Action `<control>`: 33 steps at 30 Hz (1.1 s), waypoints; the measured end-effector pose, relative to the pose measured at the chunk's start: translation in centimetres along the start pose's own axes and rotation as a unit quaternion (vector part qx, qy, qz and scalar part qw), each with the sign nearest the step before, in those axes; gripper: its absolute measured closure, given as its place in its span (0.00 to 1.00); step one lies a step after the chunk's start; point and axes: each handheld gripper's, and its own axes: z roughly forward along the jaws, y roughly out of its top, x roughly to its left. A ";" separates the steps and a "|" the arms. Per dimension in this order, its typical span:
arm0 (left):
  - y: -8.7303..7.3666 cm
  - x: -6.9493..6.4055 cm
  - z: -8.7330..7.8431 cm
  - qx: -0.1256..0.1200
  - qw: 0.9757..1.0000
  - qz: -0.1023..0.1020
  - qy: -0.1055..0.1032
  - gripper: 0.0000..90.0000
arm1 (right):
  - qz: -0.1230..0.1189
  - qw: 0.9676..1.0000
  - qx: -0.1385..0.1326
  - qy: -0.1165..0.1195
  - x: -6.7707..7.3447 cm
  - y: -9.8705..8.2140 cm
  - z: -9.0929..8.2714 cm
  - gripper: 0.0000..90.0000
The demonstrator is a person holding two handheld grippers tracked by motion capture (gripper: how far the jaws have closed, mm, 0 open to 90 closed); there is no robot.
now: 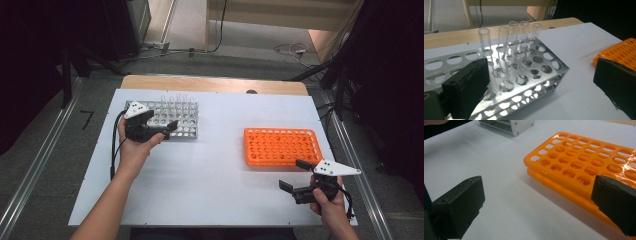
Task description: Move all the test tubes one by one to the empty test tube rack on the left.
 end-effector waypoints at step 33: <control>-6.9 -5.7 -9.3 -0.047 0.997 0.020 -0.055 0.00 | 0.013 1.000 -0.008 -0.027 -0.9 -0.6 0.0 0.00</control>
